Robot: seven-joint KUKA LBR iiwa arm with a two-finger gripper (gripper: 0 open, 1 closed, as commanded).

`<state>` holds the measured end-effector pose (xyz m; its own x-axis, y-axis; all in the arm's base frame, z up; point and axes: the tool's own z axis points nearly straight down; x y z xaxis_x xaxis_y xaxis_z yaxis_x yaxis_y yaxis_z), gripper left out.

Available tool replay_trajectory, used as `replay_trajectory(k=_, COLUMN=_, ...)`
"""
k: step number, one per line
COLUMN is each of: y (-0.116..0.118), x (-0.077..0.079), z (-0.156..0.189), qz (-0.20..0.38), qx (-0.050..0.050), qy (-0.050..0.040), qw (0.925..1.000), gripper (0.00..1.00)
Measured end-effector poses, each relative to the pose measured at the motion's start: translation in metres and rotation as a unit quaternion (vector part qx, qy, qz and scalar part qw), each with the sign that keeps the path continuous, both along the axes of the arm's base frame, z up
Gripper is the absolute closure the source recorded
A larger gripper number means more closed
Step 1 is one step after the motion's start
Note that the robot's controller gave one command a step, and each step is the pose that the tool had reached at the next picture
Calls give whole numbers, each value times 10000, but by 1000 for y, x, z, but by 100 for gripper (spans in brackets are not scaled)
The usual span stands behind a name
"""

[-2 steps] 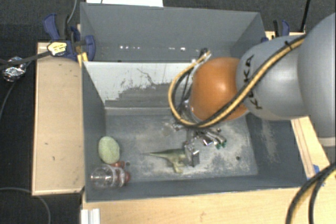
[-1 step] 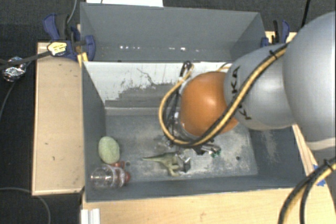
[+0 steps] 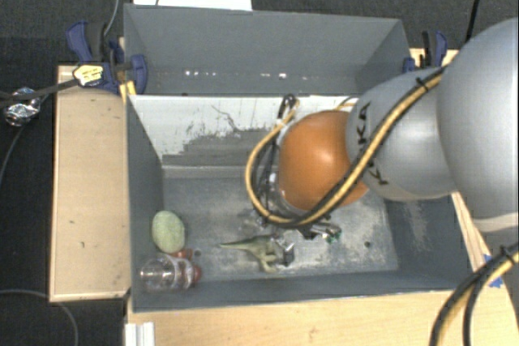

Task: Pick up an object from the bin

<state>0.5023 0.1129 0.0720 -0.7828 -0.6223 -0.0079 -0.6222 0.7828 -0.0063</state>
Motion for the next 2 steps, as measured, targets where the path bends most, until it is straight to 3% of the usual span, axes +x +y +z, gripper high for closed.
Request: replay_trajectory(k=2, y=0, x=-1, z=20, qz=-5, qx=2, qy=11, qw=10000, gripper=100)
